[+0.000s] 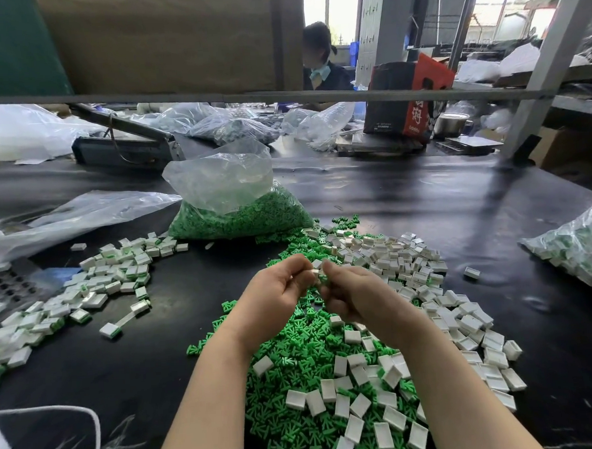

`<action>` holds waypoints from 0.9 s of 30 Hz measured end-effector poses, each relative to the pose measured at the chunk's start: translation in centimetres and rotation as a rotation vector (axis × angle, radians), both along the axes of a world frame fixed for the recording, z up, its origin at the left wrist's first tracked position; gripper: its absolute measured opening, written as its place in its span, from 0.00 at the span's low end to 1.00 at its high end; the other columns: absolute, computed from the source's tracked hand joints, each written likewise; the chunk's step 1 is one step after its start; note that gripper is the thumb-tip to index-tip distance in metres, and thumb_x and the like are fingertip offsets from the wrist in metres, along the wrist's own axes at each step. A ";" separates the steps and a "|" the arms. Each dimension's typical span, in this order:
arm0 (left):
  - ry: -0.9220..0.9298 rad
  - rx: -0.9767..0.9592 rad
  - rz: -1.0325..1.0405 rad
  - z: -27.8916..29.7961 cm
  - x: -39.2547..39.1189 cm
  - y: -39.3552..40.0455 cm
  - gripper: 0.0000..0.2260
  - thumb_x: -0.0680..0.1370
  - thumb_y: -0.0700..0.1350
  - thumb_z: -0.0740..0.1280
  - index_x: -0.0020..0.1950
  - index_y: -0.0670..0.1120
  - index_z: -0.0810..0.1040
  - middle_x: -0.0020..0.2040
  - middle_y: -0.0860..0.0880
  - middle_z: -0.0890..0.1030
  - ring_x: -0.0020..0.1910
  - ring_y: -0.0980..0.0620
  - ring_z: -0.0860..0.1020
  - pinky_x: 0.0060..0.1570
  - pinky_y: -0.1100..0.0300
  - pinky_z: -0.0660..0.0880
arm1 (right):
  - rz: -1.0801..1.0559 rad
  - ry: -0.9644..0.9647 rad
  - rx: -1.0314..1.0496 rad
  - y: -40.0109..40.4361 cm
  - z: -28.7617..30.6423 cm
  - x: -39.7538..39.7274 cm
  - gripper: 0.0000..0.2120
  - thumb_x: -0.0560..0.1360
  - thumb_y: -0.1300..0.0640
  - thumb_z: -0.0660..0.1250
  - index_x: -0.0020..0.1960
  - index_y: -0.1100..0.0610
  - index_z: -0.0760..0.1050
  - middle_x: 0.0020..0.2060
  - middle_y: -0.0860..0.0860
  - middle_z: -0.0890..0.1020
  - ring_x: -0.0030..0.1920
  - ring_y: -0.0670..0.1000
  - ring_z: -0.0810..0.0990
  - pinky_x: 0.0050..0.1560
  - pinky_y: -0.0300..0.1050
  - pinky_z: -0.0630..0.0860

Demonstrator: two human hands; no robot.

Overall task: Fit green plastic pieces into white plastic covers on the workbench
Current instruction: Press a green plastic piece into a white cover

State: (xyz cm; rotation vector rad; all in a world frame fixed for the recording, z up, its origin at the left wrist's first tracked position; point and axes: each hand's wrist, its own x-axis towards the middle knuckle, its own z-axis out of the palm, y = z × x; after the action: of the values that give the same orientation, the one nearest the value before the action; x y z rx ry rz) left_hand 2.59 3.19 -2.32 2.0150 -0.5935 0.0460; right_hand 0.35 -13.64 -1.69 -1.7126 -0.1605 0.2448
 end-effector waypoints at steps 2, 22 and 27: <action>-0.032 0.010 0.012 0.0 -0.1 0.0 0.06 0.81 0.45 0.64 0.44 0.49 0.75 0.35 0.48 0.75 0.31 0.57 0.66 0.33 0.63 0.65 | -0.045 0.064 0.084 0.0 0.1 0.0 0.20 0.83 0.49 0.55 0.37 0.57 0.72 0.25 0.49 0.70 0.26 0.46 0.66 0.26 0.36 0.61; 0.207 -0.164 0.016 0.6 -0.3 0.0 0.13 0.78 0.53 0.62 0.37 0.47 0.75 0.31 0.50 0.74 0.35 0.48 0.67 0.40 0.53 0.63 | -0.070 -0.172 -0.011 0.3 0.3 0.1 0.10 0.82 0.61 0.60 0.43 0.60 0.74 0.32 0.50 0.73 0.31 0.43 0.69 0.34 0.35 0.67; 0.213 -0.164 0.012 0.6 -0.2 -0.1 0.13 0.75 0.55 0.61 0.36 0.47 0.75 0.31 0.49 0.73 0.35 0.48 0.67 0.40 0.52 0.64 | -0.077 -0.240 -0.119 0.1 0.6 -0.1 0.10 0.81 0.60 0.61 0.46 0.66 0.74 0.33 0.54 0.71 0.33 0.49 0.67 0.35 0.43 0.65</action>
State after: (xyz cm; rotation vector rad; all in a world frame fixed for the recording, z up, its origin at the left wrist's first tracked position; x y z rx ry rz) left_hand 2.40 3.11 -1.76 1.8357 -0.4279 -0.1086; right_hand 0.26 -13.52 -1.13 -1.8598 -0.2601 -0.0089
